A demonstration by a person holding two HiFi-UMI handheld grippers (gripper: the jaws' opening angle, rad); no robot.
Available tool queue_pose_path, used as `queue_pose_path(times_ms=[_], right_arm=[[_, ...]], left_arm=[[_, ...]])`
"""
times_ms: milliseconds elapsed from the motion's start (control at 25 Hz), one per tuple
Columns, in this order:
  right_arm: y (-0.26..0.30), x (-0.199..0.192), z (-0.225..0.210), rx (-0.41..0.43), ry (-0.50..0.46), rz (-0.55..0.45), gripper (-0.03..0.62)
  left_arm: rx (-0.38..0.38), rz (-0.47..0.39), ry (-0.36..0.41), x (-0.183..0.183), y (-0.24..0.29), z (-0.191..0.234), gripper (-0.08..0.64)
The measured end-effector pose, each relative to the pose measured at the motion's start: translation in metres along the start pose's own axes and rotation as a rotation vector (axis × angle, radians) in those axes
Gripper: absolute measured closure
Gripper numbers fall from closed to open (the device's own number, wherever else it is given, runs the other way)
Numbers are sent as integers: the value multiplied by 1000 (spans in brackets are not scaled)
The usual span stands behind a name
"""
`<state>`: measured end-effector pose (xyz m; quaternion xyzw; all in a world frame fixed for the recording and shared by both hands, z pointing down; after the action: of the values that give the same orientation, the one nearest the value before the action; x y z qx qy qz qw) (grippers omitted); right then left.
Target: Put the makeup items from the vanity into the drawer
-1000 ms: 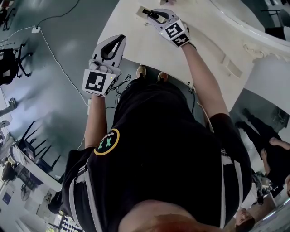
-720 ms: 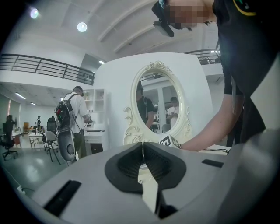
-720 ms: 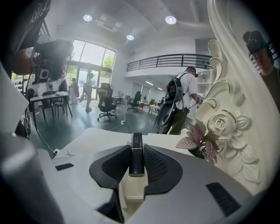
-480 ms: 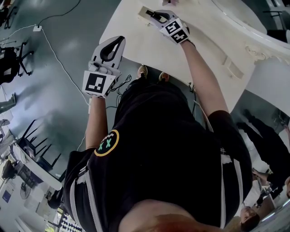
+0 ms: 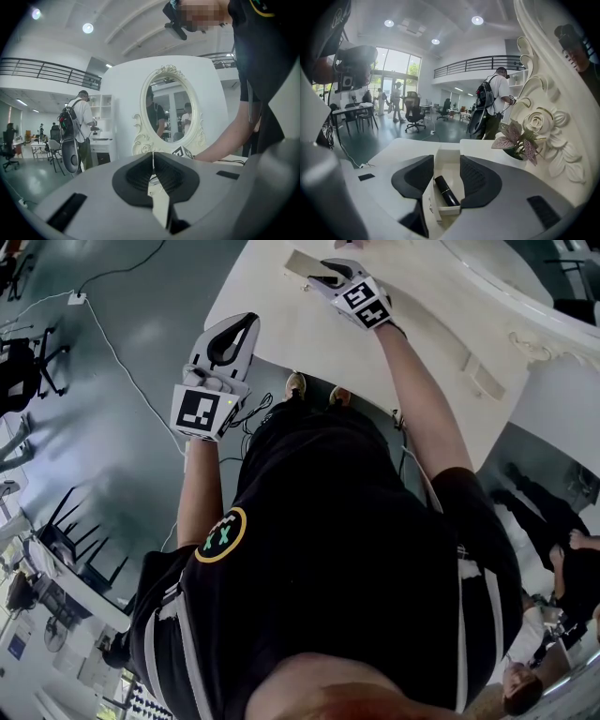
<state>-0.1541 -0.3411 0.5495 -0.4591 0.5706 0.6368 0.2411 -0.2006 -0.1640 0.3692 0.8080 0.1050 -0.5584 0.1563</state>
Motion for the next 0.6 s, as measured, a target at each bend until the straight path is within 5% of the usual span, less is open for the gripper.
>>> queue_pose_path(times_ms=[600], right_arm=[[-148, 90, 52, -74, -45, -362, 441]], left_arm=[[-166, -91, 29, 25, 54, -24, 532]])
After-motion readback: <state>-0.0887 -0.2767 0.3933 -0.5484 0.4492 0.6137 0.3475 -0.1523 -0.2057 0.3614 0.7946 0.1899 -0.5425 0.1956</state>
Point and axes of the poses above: the fingertips, and each gripper's own axes: y forward along the fingers, z to its left, x out of its top, the point moved 1 cm from there along -y, backward along the fingers, and after that the axes turned 14 degrees about y, right-handed, at the moved point
